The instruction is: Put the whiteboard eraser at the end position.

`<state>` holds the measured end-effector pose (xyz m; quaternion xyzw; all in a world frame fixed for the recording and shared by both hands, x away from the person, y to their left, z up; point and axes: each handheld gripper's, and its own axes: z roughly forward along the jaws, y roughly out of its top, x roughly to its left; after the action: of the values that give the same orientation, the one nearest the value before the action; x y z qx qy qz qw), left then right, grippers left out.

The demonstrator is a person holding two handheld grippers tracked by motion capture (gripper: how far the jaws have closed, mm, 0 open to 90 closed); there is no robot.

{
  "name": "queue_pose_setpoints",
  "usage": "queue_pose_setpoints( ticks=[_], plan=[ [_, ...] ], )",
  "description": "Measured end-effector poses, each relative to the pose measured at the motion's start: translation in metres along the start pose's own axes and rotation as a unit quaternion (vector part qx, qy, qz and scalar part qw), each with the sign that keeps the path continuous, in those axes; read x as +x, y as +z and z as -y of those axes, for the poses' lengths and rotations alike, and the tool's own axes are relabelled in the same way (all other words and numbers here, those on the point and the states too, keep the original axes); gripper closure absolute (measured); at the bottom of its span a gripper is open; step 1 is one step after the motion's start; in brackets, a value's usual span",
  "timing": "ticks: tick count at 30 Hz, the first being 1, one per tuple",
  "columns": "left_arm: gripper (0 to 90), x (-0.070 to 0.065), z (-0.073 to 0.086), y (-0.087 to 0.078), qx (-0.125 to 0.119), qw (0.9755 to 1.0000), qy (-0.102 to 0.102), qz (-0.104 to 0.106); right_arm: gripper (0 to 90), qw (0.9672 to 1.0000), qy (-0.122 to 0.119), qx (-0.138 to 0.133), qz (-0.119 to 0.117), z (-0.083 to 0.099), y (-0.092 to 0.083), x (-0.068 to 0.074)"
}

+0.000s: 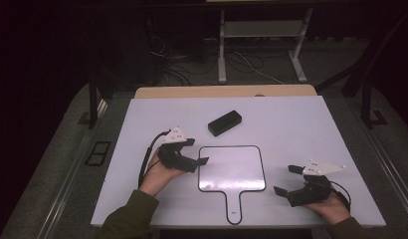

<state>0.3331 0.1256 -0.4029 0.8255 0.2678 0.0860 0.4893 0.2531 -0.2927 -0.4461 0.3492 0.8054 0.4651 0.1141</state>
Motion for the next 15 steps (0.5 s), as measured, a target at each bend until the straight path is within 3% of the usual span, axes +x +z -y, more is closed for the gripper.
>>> queue_pose_setpoints(
  ticks=[5,10,15],
  plan=[
    [9.0,-0.005,0.016,-0.01,0.003,1.0,-0.004,-0.004,2.4,1.0,0.007,-0.001,0.0,0.001,0.0,-0.004],
    [0.0,-0.006,0.032,-0.019,-0.001,0.9997,-0.017,-0.016,2.4,1.0,0.009,0.001,0.0,0.001,0.001,-0.003],
    [0.0,-0.01,0.046,-0.025,-0.001,0.9996,-0.023,-0.013,2.4,1.0,0.009,0.001,-0.001,0.001,0.002,-0.002]
  ],
)
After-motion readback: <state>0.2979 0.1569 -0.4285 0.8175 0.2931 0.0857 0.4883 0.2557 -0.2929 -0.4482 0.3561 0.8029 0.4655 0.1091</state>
